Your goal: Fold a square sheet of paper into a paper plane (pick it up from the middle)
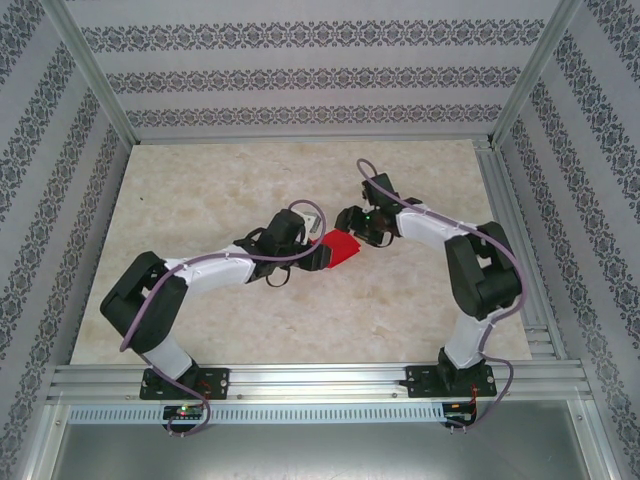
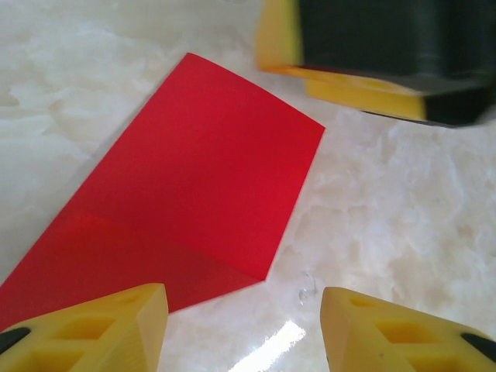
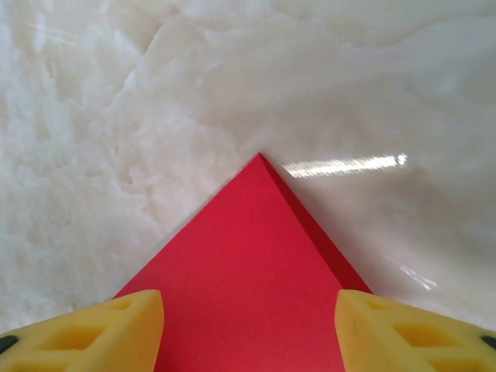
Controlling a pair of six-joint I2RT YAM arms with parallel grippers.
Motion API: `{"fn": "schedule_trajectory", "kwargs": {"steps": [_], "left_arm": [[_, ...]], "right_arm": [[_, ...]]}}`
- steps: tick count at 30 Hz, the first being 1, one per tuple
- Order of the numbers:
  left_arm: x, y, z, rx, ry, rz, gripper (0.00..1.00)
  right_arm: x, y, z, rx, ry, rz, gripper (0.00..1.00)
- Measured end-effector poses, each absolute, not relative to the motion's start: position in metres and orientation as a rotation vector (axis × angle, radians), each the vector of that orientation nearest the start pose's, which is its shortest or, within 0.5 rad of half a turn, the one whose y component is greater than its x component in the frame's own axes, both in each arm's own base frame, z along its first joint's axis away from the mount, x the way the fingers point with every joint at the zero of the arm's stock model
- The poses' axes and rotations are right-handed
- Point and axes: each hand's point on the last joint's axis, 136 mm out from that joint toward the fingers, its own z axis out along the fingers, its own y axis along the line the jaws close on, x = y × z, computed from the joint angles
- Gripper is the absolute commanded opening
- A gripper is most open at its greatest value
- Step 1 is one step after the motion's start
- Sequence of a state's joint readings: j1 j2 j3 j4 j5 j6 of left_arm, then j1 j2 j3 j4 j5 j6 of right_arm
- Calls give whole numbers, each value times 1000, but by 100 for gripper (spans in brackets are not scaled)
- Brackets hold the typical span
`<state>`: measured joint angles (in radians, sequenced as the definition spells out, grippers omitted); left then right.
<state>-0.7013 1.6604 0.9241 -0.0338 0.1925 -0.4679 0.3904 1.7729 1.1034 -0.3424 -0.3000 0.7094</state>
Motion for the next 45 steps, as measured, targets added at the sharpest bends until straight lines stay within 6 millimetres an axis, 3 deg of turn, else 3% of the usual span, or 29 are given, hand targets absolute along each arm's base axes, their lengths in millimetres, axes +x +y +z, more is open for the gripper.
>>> {"fn": "schedule_trajectory", "kwargs": {"steps": [5, 9, 16, 23, 27, 39, 45], "left_arm": [[330, -306, 77, 335, 2461, -765, 56], [339, -300, 70, 270, 2484, -770, 55], [342, -299, 61, 213, 2515, -790, 54], [347, -297, 64, 179, 2506, -806, 52], [350, -293, 63, 154, 2507, -805, 52], [356, -286, 63, 115, 2507, -795, 50], [356, -286, 61, 114, 2513, -792, 50]], "right_arm": [[366, 181, 68, 388, 2658, 778, 69], [357, 172, 61, 438, 2653, 807, 69], [343, 185, 50, 527, 2633, 985, 65], [345, 224, 55, 536, 2577, 1192, 60], [343, 236, 49, 556, 2586, 1227, 61], [339, 216, 60, 633, 2554, 1103, 64], [337, 215, 52, 656, 2570, 1095, 64]]}}
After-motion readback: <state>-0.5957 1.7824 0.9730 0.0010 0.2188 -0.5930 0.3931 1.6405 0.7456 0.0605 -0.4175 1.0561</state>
